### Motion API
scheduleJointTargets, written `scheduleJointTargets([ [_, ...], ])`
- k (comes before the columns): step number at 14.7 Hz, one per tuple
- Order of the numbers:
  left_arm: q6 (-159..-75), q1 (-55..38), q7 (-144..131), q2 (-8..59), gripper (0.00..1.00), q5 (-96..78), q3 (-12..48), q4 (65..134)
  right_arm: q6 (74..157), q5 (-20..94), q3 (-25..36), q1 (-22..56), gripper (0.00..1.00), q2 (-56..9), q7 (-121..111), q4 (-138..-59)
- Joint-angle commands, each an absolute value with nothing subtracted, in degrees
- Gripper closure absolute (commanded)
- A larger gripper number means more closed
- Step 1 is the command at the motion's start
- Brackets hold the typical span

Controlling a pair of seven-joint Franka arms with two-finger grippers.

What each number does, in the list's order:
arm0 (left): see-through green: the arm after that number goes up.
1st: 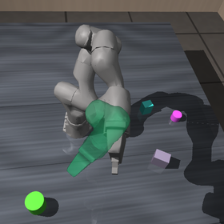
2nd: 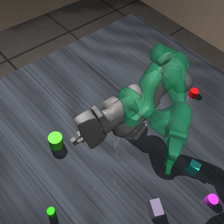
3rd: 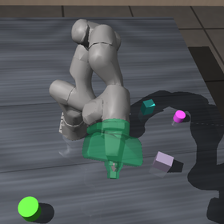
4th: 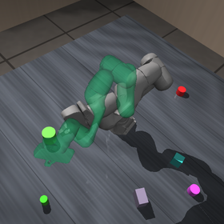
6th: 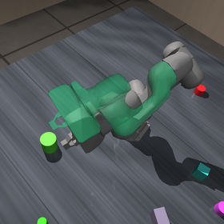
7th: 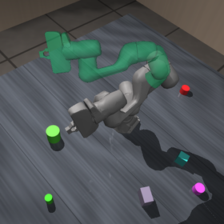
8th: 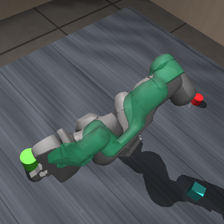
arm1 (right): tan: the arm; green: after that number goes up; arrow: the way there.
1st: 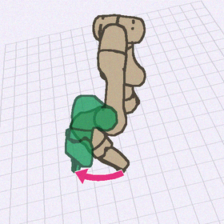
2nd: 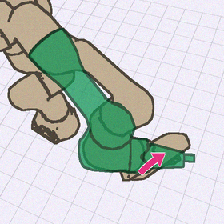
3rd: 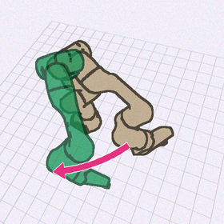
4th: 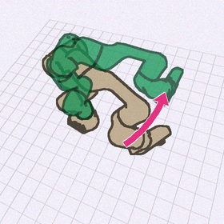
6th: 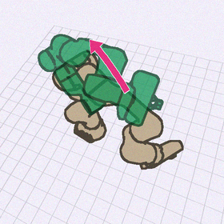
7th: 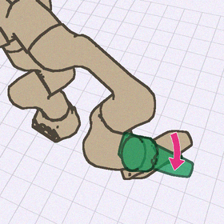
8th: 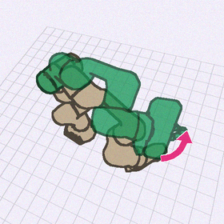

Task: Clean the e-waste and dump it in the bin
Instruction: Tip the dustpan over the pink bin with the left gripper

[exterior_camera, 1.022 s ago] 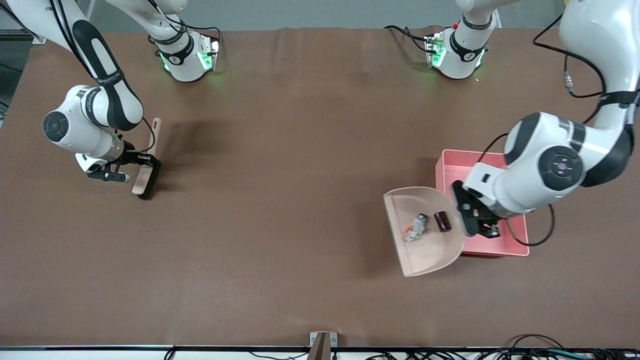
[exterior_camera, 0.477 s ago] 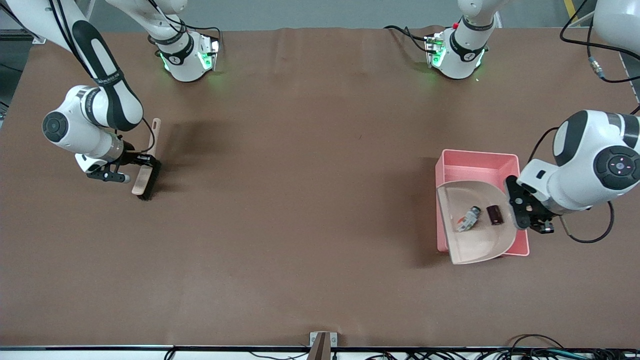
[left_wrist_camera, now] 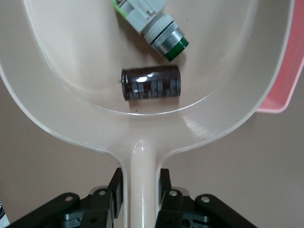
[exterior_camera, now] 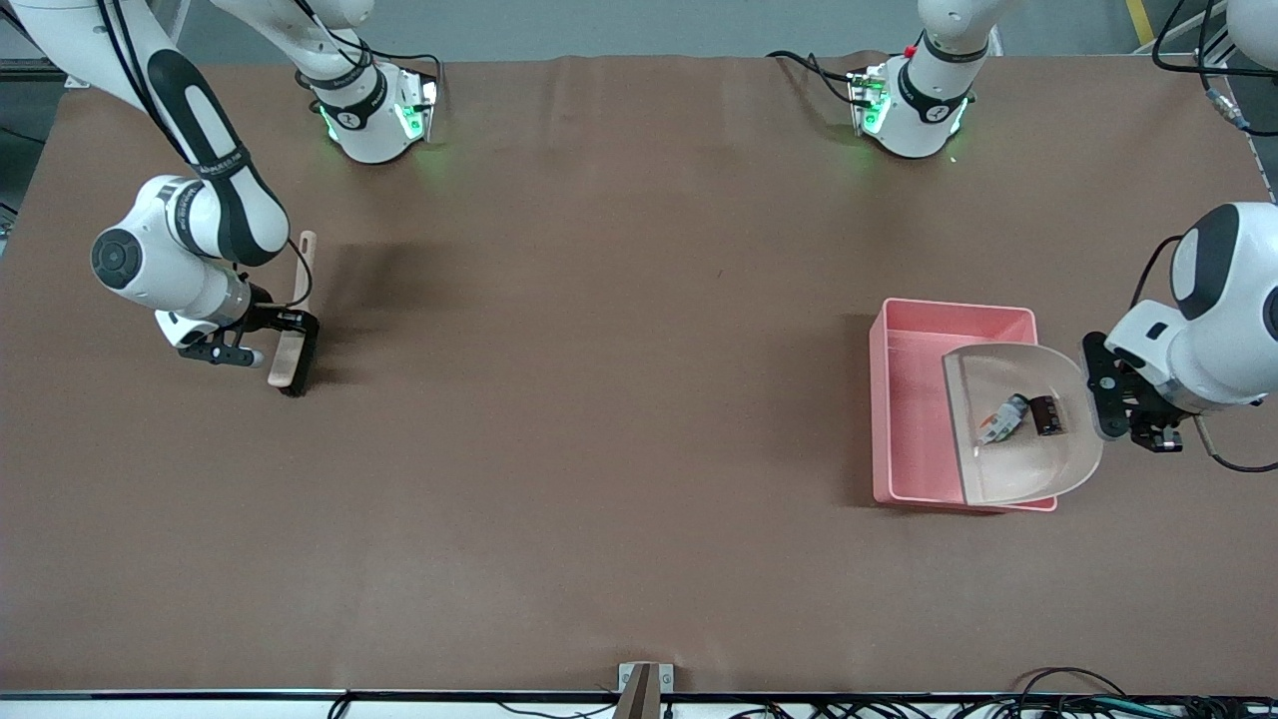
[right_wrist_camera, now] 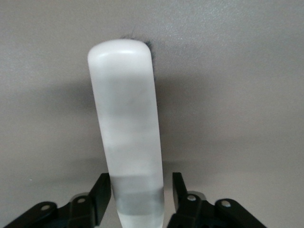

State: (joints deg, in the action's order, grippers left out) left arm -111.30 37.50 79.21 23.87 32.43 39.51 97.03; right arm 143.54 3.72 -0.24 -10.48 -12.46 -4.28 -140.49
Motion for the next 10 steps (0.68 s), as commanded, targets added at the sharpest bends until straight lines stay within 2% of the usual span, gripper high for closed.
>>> scheduleJointTargets([
  [1, -108.21, 38.15, 81.12, 21.09, 0.99, 36.02, 40.08, 99.23, 143.79, 3.43, -1.05, -11.60, 0.30, -12.57, -3.60, -140.19],
  [7, -105.56, 37.62, 79.54, 22.24, 0.99, 43.77, 40.17, 99.14, 143.09, 3.96, -1.23, -11.43, 0.19, -12.04, -3.25, -139.66],
  [8, -104.77, 37.27, 78.15, 22.24, 0.99, 44.55, 40.17, 99.14, 142.30, 3.96, -1.23, -11.25, 0.15, -11.69, -2.47, -139.57],
  [9, -103.11, 36.31, 76.31, 22.32, 0.99, 47.00, 40.25, 99.14, 140.47, 3.96, -1.32, -11.25, 0.05, -11.43, -2.20, -138.79],
  [10, -101.62, 35.52, 74.90, 22.32, 0.99, 48.33, 40.25, 99.14, 138.27, 4.04, -1.41, -11.25, 0.00, -10.90, -2.20, -137.39],
])
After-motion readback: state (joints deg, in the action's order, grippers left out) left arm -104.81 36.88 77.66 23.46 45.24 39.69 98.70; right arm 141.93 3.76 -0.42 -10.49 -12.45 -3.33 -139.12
